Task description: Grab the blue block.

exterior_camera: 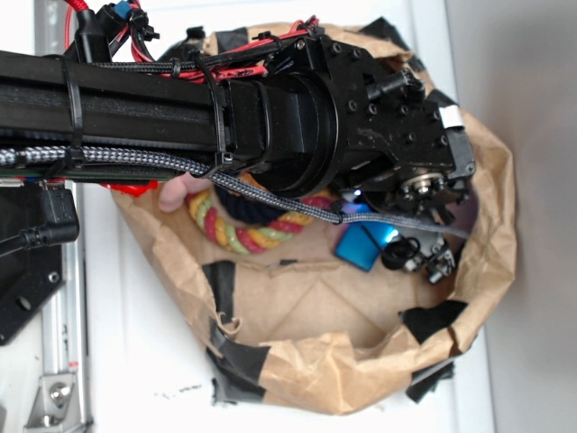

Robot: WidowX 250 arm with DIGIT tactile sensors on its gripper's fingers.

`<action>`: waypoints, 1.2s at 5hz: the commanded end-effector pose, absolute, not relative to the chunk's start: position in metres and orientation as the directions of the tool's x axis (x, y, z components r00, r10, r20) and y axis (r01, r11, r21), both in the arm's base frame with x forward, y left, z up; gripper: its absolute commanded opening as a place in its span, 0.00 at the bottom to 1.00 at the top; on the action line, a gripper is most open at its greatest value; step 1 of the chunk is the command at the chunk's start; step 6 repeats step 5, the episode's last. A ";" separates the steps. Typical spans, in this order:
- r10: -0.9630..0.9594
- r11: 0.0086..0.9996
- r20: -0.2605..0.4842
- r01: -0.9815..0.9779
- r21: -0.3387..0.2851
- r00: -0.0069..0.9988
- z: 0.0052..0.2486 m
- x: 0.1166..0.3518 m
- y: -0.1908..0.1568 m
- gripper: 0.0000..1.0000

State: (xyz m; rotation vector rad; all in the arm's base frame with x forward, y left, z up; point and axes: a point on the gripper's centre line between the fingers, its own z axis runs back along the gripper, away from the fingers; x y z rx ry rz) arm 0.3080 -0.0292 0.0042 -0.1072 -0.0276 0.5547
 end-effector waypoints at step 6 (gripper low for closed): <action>-0.159 0.987 0.287 0.141 0.083 0.945 0.185 0.289 -0.006 0.00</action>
